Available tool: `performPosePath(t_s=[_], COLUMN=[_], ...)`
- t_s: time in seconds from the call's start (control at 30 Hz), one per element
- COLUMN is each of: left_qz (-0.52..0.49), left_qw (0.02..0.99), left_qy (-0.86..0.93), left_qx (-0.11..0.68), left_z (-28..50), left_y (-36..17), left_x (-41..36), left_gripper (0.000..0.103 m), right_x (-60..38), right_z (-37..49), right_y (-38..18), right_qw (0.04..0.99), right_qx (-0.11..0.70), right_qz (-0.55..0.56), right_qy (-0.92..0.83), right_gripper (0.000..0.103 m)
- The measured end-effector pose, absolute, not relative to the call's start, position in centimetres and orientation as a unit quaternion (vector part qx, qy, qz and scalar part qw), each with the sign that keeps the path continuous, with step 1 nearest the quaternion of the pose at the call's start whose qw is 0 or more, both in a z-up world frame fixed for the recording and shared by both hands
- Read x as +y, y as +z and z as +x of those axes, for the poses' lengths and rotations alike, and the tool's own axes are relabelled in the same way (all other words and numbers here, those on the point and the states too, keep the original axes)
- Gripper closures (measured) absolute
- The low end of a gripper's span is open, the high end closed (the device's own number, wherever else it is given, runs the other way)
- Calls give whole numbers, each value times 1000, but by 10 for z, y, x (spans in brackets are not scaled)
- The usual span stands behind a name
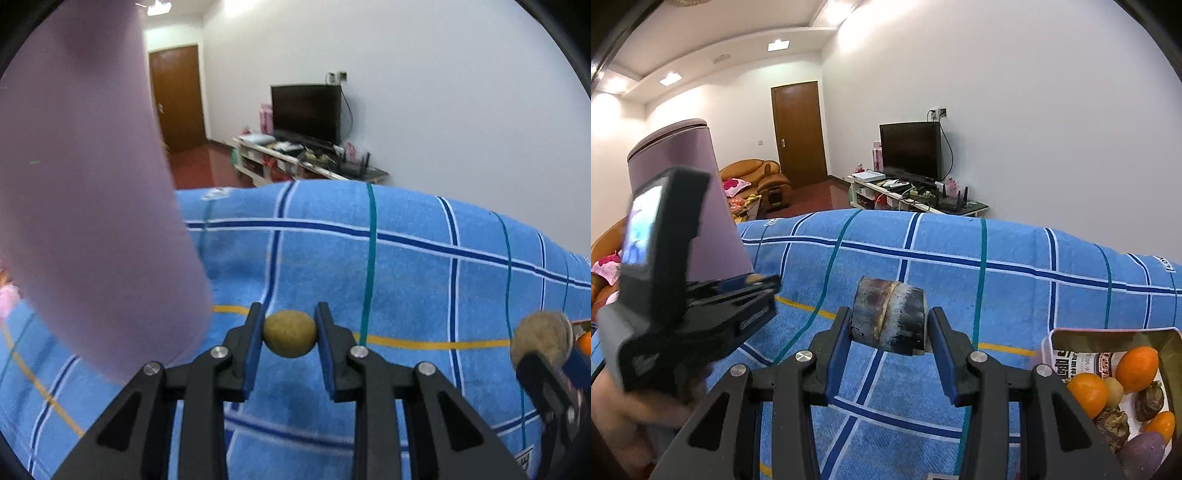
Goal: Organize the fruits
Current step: 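Lift and carry the striped root and yellow fruit toward the tin tray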
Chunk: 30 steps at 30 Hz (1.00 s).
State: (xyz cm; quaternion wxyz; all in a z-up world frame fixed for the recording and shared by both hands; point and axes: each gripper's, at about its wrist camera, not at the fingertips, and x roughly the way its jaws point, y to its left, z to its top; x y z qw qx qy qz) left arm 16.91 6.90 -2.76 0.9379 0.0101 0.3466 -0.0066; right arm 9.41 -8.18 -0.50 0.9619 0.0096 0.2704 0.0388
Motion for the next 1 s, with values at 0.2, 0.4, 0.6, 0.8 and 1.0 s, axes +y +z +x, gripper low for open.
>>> performPosePath(t_s=[0.2, 0.4, 0.6, 0.8, 1.0], left_qz=[15, 22, 12, 4, 9], left_qw=[950, 956, 957, 957, 961], left_qy=[17, 27, 28, 20, 11], left_qx=[310, 290, 288, 289, 278], left_z=[134, 115, 98, 80, 66], left_y=[-19, -13, -12, -10, -10], left_x=[69, 67, 63, 58, 48], left_gripper=[74, 74, 74, 74, 74], right_x=[-78, -71, -81, -89, -98], right_z=[84, 64, 52, 39, 27], right_y=[-3, 0, 0, 0, 1], right_qw=[965, 968, 968, 968, 968], right_qx=[260, 245, 249, 251, 251], right_qz=[4, -19, -10, -7, -8], right_qy=[37, 42, 34, 23, 12], right_gripper=[59, 59, 59, 59, 59])
